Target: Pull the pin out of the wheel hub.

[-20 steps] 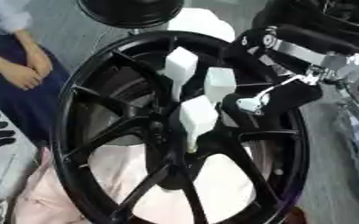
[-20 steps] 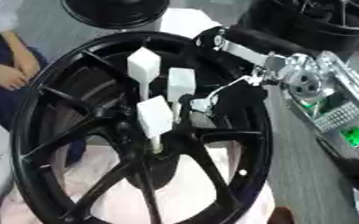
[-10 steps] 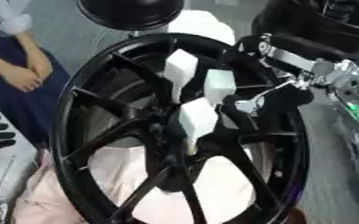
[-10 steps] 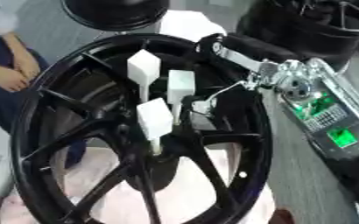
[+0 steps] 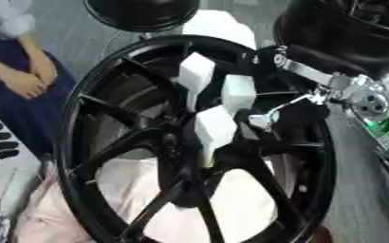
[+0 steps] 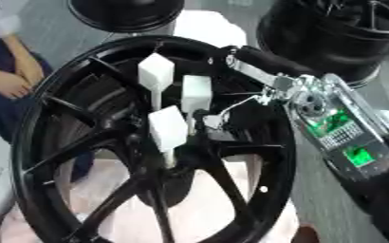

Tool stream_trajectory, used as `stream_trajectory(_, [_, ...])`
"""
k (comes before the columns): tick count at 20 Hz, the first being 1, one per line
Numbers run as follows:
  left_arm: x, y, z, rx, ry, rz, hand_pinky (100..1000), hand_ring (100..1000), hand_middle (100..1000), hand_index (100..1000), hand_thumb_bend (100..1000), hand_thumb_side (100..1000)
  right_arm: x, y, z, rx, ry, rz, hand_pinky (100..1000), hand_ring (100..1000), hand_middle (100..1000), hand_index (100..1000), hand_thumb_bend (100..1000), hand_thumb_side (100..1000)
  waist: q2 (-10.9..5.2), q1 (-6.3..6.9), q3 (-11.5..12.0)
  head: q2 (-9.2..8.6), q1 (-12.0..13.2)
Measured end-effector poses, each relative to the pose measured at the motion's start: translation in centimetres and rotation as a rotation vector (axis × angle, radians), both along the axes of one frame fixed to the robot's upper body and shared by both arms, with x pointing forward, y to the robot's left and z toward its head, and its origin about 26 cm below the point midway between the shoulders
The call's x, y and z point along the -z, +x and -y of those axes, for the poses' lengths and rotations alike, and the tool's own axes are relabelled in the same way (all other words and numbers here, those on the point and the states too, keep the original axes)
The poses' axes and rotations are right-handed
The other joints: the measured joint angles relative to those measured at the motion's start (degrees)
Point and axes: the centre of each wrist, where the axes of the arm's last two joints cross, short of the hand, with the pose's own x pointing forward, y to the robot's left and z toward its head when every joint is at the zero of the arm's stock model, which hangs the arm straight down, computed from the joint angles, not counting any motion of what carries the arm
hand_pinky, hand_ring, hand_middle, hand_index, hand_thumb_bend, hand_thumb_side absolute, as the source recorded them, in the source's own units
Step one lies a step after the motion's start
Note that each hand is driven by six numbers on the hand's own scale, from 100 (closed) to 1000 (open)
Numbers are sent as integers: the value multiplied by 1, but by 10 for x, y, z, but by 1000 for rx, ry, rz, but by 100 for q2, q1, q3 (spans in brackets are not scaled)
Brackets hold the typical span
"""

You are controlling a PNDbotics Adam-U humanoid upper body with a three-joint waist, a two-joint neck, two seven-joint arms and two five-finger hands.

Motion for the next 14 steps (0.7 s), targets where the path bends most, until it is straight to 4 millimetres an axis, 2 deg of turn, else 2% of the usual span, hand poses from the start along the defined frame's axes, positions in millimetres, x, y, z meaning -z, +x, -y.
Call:
stream_trajectory(3, [0, 0, 0, 0, 0, 0, 582, 562, 555, 709, 100, 889, 1, 2, 1, 7, -3, -1, 789, 870, 795, 837, 355, 267, 1, 0, 5, 0, 0])
stream_trajectory(7, [-1, 0, 0, 1, 1, 1, 583, 563, 555, 709, 100, 889, 2, 3, 0, 11, 7, 2, 781, 856, 719, 790, 284, 229, 12, 0, 23, -3, 0])
stream_trajectory(12, [-2, 1, 1, 5, 4, 1, 584, 563, 555, 709, 100, 888, 2, 4, -1, 19, 45, 1, 770, 838, 624, 727, 248, 186, 13, 0, 51, -50, -1])
stream_trajectory(14, [-2, 1, 1, 5, 5, 1, 584, 563, 555, 709, 100, 888, 3, 5, -1, 17, 62, -4, 769, 838, 620, 725, 246, 185, 13, 0, 53, -61, -1])
